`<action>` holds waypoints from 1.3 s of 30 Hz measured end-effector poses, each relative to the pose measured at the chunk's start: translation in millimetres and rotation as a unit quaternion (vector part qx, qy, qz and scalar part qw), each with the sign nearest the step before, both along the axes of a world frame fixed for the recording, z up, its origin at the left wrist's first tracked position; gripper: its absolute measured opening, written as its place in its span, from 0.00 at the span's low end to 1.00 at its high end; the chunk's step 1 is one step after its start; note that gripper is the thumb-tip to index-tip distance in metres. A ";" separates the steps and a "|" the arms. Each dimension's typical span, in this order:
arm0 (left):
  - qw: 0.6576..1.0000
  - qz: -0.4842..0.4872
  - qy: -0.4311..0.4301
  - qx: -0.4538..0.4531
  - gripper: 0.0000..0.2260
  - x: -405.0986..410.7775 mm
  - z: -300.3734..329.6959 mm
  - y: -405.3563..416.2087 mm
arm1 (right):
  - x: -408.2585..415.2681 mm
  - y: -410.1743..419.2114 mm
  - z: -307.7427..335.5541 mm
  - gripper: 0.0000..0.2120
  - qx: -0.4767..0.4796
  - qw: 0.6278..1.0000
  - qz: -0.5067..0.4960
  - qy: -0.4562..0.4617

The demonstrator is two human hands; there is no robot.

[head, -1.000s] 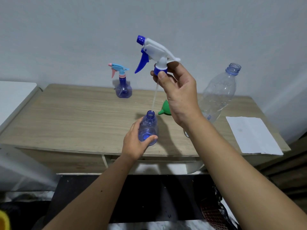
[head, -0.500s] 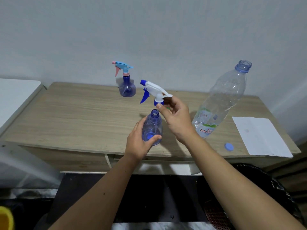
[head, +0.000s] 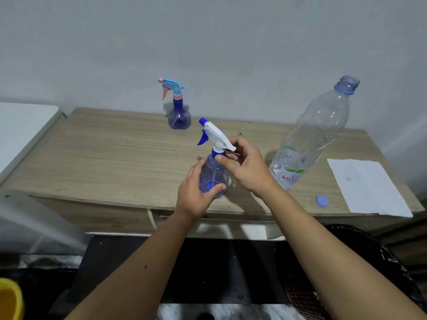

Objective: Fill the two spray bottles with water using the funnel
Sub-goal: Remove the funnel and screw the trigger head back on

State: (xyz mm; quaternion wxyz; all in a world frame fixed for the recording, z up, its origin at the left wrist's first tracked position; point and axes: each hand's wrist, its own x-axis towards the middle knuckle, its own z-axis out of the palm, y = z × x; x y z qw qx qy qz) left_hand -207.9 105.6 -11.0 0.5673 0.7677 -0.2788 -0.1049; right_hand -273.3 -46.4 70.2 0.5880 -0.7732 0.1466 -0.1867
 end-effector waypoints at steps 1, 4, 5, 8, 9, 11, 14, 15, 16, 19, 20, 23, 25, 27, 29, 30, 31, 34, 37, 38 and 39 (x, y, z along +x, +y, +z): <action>1.000 0.001 0.000 0.001 0.41 0.0 -0.3 -0.2 | 0.2 -1.1 0.7 0.13 -0.002 1.000 0.001 0.003; 1.000 0.002 -0.002 0.003 0.41 0.0 0.3 -0.8 | 0.3 -2.9 3.6 0.13 -0.005 1.000 0.008 0.008; 1.000 0.000 -0.003 0.002 0.41 -0.1 0.7 -0.8 | 0.4 -3.0 4.0 0.14 0.002 1.000 0.009 0.001; 1.000 -0.002 -0.003 0.002 0.40 -0.4 0.9 -0.4 | 1.3 -2.2 2.8 0.17 0.029 1.000 0.000 -0.010; 1.000 -0.001 -0.003 0.003 0.40 -0.6 1.1 -0.2 | 2.0 -1.3 2.7 0.18 0.040 0.999 -0.005 -0.012; 1.000 -0.002 -0.001 0.003 0.39 -0.6 0.7 -0.5 | 4.1 -2.1 0.5 0.19 0.047 0.999 -0.017 -0.018; 1.000 -0.001 -0.002 0.001 0.39 0.3 -0.8 -0.7 | 4.1 -4.2 -0.5 0.12 0.060 0.998 -0.020 -0.022; 1.000 0.001 -0.004 0.002 0.39 0.5 -1.3 -0.5 | 3.2 -4.6 -0.7 0.11 0.065 0.997 -0.021 -0.024; 1.000 0.002 -0.006 0.002 0.39 0.5 -1.7 -0.3 | 2.1 -4.8 -1.0 0.11 0.068 0.997 -0.023 -0.026; 1.000 0.004 -0.009 -0.003 0.39 0.1 -2.5 -0.1 | 1.1 -3.6 -1.5 0.14 0.075 0.996 -0.036 -0.033; 1.000 0.004 -0.010 -0.003 0.39 -0.1 -2.1 -0.3 | 1.9 -3.5 -1.6 0.15 0.071 0.996 -0.040 -0.033; 1.000 0.003 -0.013 -0.001 0.39 -0.5 0.2 -0.6 | 3.2 -3.9 -2.1 0.16 0.071 0.996 -0.036 -0.028; 1.000 0.002 -0.013 -0.001 0.40 -0.6 0.9 -0.3 | 2.6 -4.3 -2.7 0.15 0.076 0.996 -0.031 -0.026; 1.000 0.002 -0.013 0.000 0.40 -0.5 0.7 0.5 | 2.0 -5.0 -3.1 0.14 0.064 0.997 -0.023 -0.025; 1.000 -0.004 -0.014 -0.002 0.39 0.7 -0.7 0.9 | 2.3 -6.2 -4.3 0.13 0.055 0.998 -0.022 -0.026; 1.000 -0.006 -0.016 -0.003 0.38 0.9 -1.2 1.2 | 3.1 -6.4 -4.9 0.14 0.058 0.998 -0.027 -0.024; 1.000 -0.008 -0.018 -0.002 0.38 1.5 -1.7 1.4 | 4.1 -6.3 -5.1 0.15 0.059 0.997 -0.035 -0.021; 1.000 -0.007 -0.023 0.008 0.38 1.7 -1.8 1.6 | 5.1 -4.9 -5.7 0.19 0.047 0.998 -0.049 -0.011; 1.000 -0.007 -0.028 0.010 0.40 2.2 -1.9 1.5 | 3.0 -5.1 -6.9 0.19 0.054 0.998 -0.035 -0.013; 1.000 -0.006 -0.029 0.009 0.40 2.6 -2.4 1.5 | 3.5 -5.4 -7.7 0.18 0.053 0.998 -0.038 -0.013; 0.999 -0.006 -0.030 0.009 0.39 2.9 -3.1 1.3 | 4.6 -5.0 -7.5 0.17 0.053 0.998 -0.044 -0.010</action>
